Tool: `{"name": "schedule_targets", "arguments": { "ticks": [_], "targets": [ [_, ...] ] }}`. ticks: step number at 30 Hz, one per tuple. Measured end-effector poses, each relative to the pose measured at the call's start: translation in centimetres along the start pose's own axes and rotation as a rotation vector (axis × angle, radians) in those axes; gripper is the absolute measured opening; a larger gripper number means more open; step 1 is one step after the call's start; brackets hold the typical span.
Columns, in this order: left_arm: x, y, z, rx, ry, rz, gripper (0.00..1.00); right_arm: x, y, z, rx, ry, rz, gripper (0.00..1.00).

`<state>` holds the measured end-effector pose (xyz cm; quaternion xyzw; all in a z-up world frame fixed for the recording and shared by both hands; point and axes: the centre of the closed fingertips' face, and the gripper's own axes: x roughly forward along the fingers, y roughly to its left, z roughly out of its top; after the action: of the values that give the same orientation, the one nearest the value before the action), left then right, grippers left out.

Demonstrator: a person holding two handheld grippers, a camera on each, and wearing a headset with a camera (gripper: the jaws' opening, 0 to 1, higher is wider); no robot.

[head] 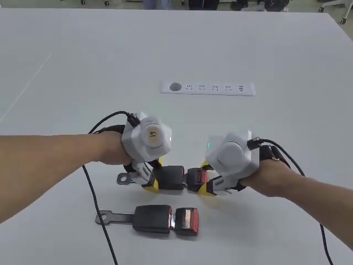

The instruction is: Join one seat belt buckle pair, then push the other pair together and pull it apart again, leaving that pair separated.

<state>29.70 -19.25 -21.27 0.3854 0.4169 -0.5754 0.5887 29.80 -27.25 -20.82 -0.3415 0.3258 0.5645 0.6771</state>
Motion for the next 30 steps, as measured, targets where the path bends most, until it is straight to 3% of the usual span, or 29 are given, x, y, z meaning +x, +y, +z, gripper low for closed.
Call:
{"name": "schedule_targets", "arguments": {
  "ticks": [11,30],
  "targets": [
    [0.06,-0.18,0.2,0.029,0.037,-0.006,0.29,0.13,-0.1,-0.06,0.008,0.007,0.002,0.27],
    [-0.03,-0.3,0.29,0.016,0.044,0.002,0.3,-0.01,-0.08,0.11,-0.011,0.02,0.01,0.28]
  ]
}}
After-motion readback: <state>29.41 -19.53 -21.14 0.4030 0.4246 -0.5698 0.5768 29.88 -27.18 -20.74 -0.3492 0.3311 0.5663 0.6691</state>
